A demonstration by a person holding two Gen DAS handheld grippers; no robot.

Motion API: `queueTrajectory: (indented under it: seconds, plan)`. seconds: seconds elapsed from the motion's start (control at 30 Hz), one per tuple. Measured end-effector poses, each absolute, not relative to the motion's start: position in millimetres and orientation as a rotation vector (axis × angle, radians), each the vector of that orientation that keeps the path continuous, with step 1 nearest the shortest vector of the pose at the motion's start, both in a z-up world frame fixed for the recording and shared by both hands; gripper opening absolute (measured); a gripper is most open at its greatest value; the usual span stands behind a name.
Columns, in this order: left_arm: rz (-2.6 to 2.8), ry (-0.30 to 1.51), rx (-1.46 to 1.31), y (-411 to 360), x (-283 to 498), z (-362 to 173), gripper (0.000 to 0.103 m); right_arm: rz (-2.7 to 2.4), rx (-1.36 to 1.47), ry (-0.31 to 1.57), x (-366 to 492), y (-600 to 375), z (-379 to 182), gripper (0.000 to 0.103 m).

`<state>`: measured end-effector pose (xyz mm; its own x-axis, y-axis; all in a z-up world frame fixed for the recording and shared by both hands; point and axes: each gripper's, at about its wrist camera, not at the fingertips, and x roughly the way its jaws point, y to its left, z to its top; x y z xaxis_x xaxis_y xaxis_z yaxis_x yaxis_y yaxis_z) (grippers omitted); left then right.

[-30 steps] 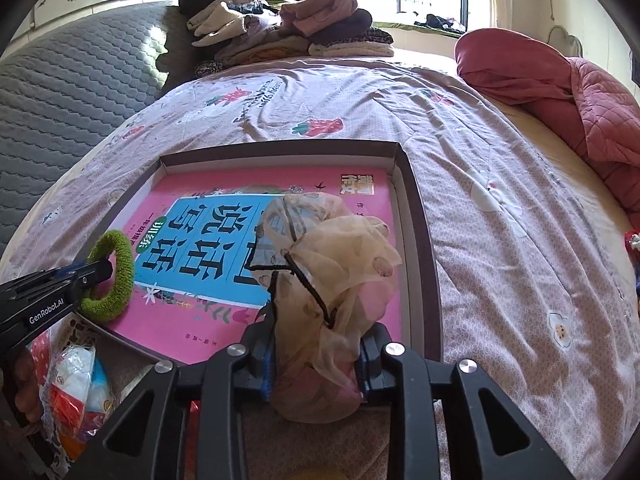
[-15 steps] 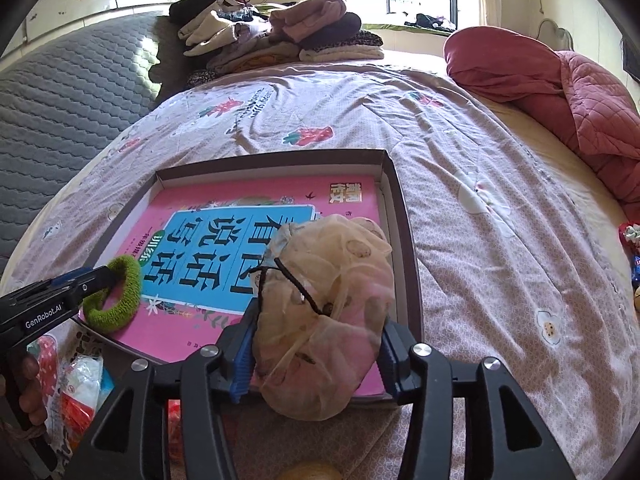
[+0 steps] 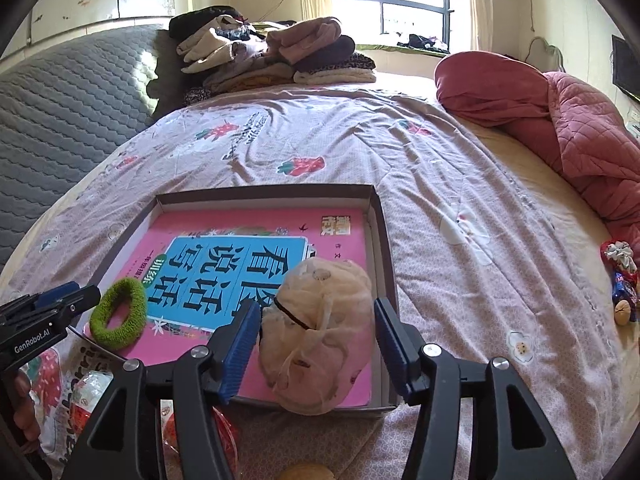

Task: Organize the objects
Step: 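Open both tools to drop the ring and mesh bag into the box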

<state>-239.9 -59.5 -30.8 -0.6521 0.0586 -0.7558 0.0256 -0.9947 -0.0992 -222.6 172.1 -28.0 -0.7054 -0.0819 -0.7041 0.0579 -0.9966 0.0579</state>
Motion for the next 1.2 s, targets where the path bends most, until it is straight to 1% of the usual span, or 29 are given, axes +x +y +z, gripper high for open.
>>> queueTrajectory:
  seconds: [0.1,0.33,0.5,0.9,1.2]
  plan:
    - [2.845,-0.156,-1.281,-58.6,-234.8,-24.8,0.045,-2.835,1.157,-0.052,-219.5,172.5,-22.1,0.058]
    - [2.862,-0.128,-1.228,-52.8,-217.8,-11.5,0.055,-2.846,1.110,-0.025,-204.3,169.0,-10.7,0.058]
    - [2.880,-0.101,-1.196,-49.0,-205.7,-2.3,0.058,-2.850,1.082,-0.004,-192.2,166.5,-3.0,0.059]
    - [2.913,-0.092,-1.092,-43.7,-168.1,26.5,0.060,-2.861,0.979,0.017,-156.4,160.4,24.3,0.059]
    - [2.935,-0.049,-1.031,-36.4,-139.3,43.2,0.060,-2.874,0.919,0.049,-130.1,154.3,42.2,0.059]
